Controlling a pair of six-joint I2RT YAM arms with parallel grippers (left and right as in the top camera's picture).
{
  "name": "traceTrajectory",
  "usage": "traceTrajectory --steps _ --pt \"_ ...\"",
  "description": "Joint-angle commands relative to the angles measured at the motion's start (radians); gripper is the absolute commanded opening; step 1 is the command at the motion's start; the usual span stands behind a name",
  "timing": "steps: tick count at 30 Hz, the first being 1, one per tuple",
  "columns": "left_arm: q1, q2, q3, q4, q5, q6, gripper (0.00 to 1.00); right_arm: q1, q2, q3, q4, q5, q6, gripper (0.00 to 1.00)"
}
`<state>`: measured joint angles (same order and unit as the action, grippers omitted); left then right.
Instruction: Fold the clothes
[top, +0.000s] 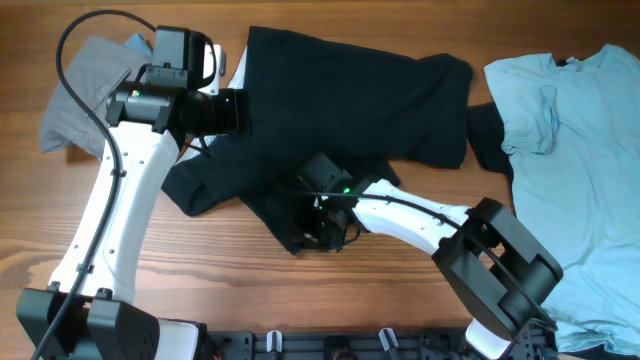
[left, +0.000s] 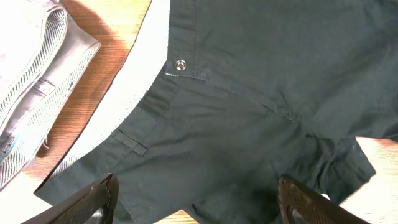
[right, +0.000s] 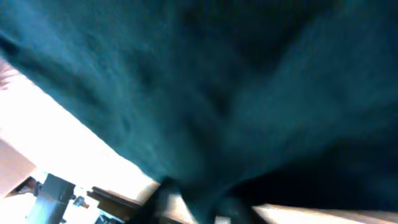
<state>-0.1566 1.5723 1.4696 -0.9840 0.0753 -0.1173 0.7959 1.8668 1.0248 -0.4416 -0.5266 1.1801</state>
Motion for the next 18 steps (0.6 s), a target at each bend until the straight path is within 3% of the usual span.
traceTrajectory --steps 1,6,12,18 --pt "0.005 -0.024 0.023 -0.002 -0.006 -0.002 0.83 -0.024 -0.014 -0.003 -0.017 -0.032 -0.114 0.04" --pt "0.005 -0.024 0.023 -0.009 -0.006 -0.002 0.85 -0.119 -0.164 0.0 -0.222 0.087 -0.32 0.04" --pt "0.004 -0.023 0.023 -0.032 0.013 -0.002 0.87 -0.288 -0.447 0.003 -0.605 0.322 -0.438 0.04" --pt "0.003 0.01 0.021 -0.082 0.09 -0.002 0.84 -0.318 -0.557 0.003 -0.7 0.418 -0.481 0.05"
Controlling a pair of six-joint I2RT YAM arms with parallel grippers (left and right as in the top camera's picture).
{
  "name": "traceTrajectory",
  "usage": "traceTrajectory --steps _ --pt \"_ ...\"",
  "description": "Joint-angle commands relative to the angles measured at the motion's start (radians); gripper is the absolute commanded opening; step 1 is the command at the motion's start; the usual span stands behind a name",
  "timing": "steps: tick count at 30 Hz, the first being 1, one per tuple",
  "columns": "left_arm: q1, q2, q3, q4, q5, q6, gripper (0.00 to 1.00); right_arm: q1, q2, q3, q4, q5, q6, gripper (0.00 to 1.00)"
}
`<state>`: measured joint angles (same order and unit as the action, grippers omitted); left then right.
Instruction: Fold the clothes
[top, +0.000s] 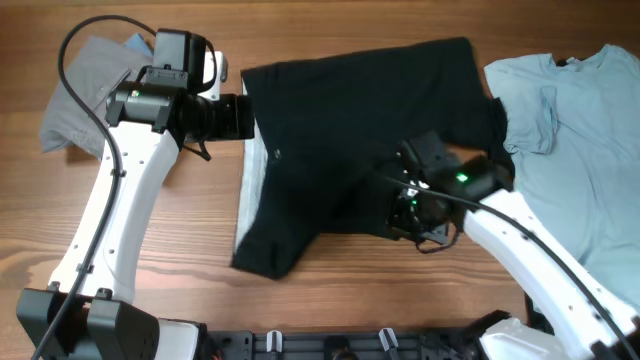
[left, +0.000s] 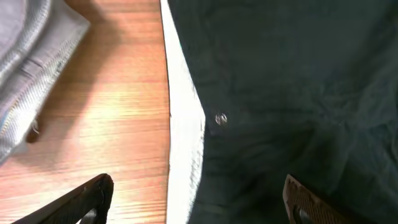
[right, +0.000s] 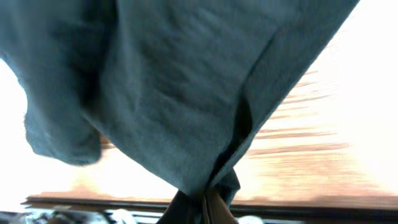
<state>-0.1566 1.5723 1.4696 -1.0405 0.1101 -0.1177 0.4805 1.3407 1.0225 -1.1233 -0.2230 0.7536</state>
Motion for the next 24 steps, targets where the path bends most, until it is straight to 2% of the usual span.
traceTrajectory --steps 1,3,5,9,20,24 --pt "0.003 0.02 0.021 -0.037 0.068 -0.002 0.76 -0.002 -0.031 0.006 -0.022 0.123 -0.055 0.04" --pt "0.003 0.056 0.017 -0.072 0.123 0.008 0.6 -0.002 -0.025 0.005 -0.022 0.122 -0.055 0.04" --pt "-0.004 0.1 -0.008 -0.082 0.178 0.01 0.39 -0.002 -0.02 0.005 -0.021 0.133 -0.055 0.04" --pt "-0.036 0.195 -0.094 0.026 0.27 0.01 0.04 -0.002 -0.02 0.005 -0.021 0.149 -0.055 0.04" --pt "-0.111 0.478 -0.146 0.243 0.233 0.009 0.04 -0.002 -0.02 -0.002 -0.075 0.15 -0.053 0.04" --pt "-0.101 0.54 -0.146 0.256 0.072 -0.032 0.04 -0.003 -0.021 -0.021 -0.164 0.251 0.002 0.04"
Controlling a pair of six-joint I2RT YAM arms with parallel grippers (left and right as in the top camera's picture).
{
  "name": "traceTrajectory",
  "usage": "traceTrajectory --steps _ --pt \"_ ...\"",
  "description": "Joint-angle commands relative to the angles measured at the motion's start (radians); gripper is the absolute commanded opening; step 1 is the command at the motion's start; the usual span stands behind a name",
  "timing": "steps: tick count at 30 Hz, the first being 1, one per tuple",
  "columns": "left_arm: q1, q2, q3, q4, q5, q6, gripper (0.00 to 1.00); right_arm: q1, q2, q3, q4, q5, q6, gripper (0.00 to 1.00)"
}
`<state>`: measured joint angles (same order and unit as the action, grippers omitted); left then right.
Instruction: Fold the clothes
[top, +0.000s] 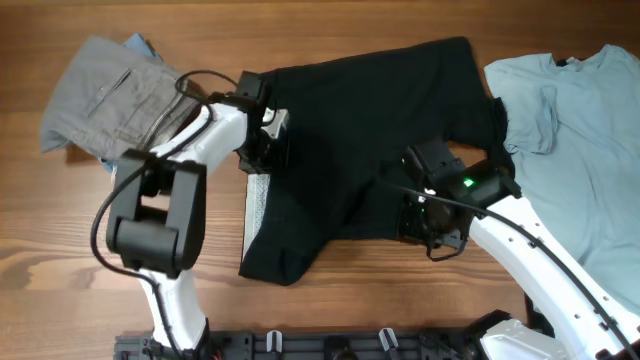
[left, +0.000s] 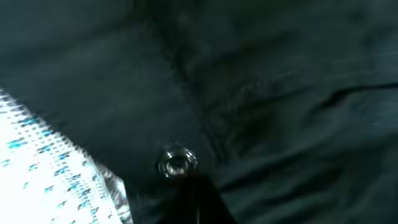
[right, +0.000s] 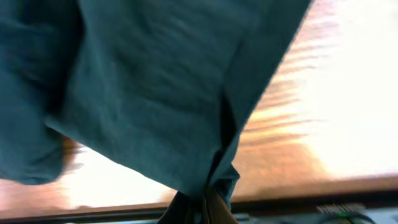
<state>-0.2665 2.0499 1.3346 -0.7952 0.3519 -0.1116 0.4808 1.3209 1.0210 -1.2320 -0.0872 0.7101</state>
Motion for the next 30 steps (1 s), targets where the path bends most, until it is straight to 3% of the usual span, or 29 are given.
traceTrajectory --steps 1,7,10,15,17,18,19,20,21,23,26,30 --pt "0.017 0.075 -0.011 0.01 -0.245 -0.076 0.04 -0.005 -0.001 -0.026 -0.082 0.16 0.075 0.04" --pt "0.129 0.079 0.0 0.023 -0.403 -0.159 0.04 -0.112 -0.001 -0.042 -0.121 0.214 0.115 0.04" --pt "0.203 0.079 0.018 0.039 -0.392 -0.169 0.04 -0.167 -0.001 -0.042 -0.104 0.2 0.104 0.06" --pt "0.293 0.078 0.074 0.044 -0.255 -0.154 0.08 -0.204 -0.001 -0.042 -0.055 0.145 0.071 0.11" --pt "0.303 0.076 0.098 0.042 -0.216 -0.154 0.1 -0.204 -0.001 -0.042 -0.056 0.146 0.071 0.24" --pt "0.304 0.076 0.113 0.037 -0.206 -0.154 0.13 -0.204 -0.001 -0.042 -0.056 0.146 0.071 0.4" --pt "0.304 0.074 0.127 0.027 -0.199 -0.154 0.15 -0.204 -0.001 -0.042 -0.056 0.146 0.071 0.65" --pt "0.303 0.074 0.143 0.013 -0.191 -0.154 0.2 -0.204 -0.001 -0.042 -0.056 0.146 0.071 0.84" --pt "0.301 0.074 0.158 -0.006 -0.179 -0.146 0.22 -0.204 -0.001 -0.042 -0.051 0.146 0.069 0.93" --pt "0.296 0.072 0.185 -0.048 -0.155 -0.111 0.33 -0.204 -0.001 -0.042 -0.03 0.146 0.04 0.99" --pt "0.296 0.059 0.225 -0.117 -0.15 -0.101 0.42 -0.204 -0.001 -0.042 0.067 0.145 -0.015 0.99" --pt "0.294 -0.005 0.251 -0.201 -0.146 -0.1 0.47 -0.204 0.008 -0.042 0.292 0.138 -0.087 0.96"
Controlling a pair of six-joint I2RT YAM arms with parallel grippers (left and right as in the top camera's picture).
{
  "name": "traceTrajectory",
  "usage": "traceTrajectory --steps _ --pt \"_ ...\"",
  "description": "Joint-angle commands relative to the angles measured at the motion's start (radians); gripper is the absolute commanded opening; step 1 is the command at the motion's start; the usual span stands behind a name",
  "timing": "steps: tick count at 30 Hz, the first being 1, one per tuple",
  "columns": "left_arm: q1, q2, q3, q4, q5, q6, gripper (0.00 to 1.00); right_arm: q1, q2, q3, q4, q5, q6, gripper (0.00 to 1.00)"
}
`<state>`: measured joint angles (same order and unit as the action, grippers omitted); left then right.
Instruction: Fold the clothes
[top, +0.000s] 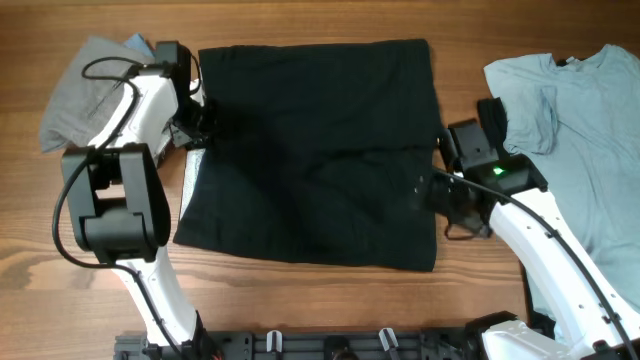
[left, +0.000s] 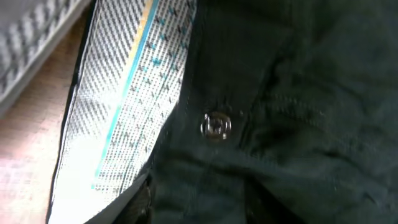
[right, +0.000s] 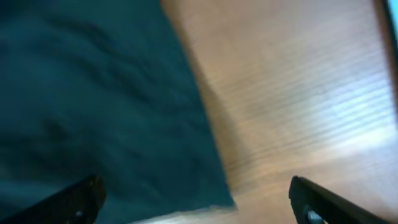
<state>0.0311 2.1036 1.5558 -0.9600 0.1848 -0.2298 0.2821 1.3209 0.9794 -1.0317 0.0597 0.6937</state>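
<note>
The black shorts (top: 310, 150) lie spread flat in the middle of the table, waistband to the left. My left gripper (top: 196, 128) is at that waistband; in the left wrist view its gripper (left: 198, 205) is open, with dark cloth between the parted fingers, below the metal snap (left: 216, 126) and the white patterned lining (left: 134, 106). My right gripper (top: 440, 195) hovers at the shorts' right hem. There it (right: 198, 196) stands wide open over the cloth's corner (right: 93, 93) and bare wood.
A light blue T-shirt (top: 570, 150) lies spread at the right, with a dark piece of cloth (top: 490, 112) at its left edge. A grey folded garment (top: 90, 85) sits at the back left, close to my left arm. A black rail (top: 330, 345) runs along the front edge.
The shorts were bunched and are now spread flat and further left. My left gripper is further left and has opened on the waistband. My right gripper has let go of the hem and stands open.
First the shorts lay crumpled, my right gripper shut on a leg near the front, my left open above the waistband. Then the leg was out to the right. Then my left gripper was shut by the snap. Now the shorts lie flat and both grippers are open.
</note>
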Motion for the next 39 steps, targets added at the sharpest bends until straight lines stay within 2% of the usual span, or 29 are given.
traceTrajectory --steps 1,5,10,13,17,19,22,24,28,31,32,33,34,35,36,37,39 --pt "-0.004 -0.08 0.029 -0.056 0.032 0.021 0.47 -0.007 0.021 0.0 0.157 -0.008 -0.089 0.9" --pt "-0.014 -0.141 0.029 -0.129 0.046 0.061 0.47 -0.015 0.117 0.0 0.315 -0.005 -0.15 0.72" --pt "-0.023 -0.157 0.029 -0.227 0.062 0.096 0.43 -0.082 0.298 0.0 0.417 -0.007 -0.204 0.7" --pt "-0.028 -0.179 0.029 -0.246 0.088 0.115 0.41 -0.136 0.392 0.0 0.49 -0.103 -0.312 0.7" --pt "-0.029 -0.272 0.029 -0.257 0.115 0.121 0.42 -0.184 0.475 0.0 0.54 -0.259 -0.424 0.58" --pt "-0.029 -0.322 0.029 -0.26 0.115 0.121 0.43 -0.191 0.49 0.0 0.555 -0.283 -0.445 0.57" --pt "-0.029 -0.427 0.029 -0.273 0.114 0.122 0.44 -0.191 0.512 0.0 0.589 -0.298 -0.487 0.31" --pt "-0.029 -0.48 0.029 -0.286 0.113 0.122 0.44 -0.192 0.52 0.0 0.615 -0.26 -0.487 0.06" --pt "-0.029 -0.535 0.029 -0.322 0.06 0.122 0.49 -0.252 0.519 0.008 0.756 -0.042 -0.359 0.04" --pt "-0.028 -0.535 0.028 -0.336 -0.005 0.122 0.58 -0.335 0.519 0.008 0.933 -0.112 -0.351 0.04" --pt "-0.028 -0.532 0.027 -0.336 -0.02 0.122 0.63 -0.36 0.519 0.01 0.969 -0.162 -0.353 0.05" --pt "-0.028 -0.529 0.027 -0.336 -0.019 0.122 0.64 -0.388 0.518 0.017 0.992 -0.245 -0.355 0.17" --pt "-0.028 -0.527 0.026 -0.336 -0.018 0.121 0.65 -0.406 0.517 0.023 1.001 -0.318 -0.37 0.52" --pt "-0.029 -0.525 0.026 -0.336 -0.018 0.121 0.65 -0.421 0.513 0.027 1.001 -0.408 -0.412 0.76" --pt "-0.029 -0.523 0.026 -0.336 -0.017 0.117 0.65 -0.431 0.507 0.028 0.993 -0.46 -0.433 0.87" --pt "-0.029 -0.52 0.025 -0.339 -0.01 0.118 0.65 -0.436 0.499 0.028 0.982 -0.483 -0.432 0.93" --pt "-0.029 -0.517 0.021 -0.346 0.019 0.118 0.64 -0.443 0.46 0.028 0.927 -0.512 -0.431 0.96"
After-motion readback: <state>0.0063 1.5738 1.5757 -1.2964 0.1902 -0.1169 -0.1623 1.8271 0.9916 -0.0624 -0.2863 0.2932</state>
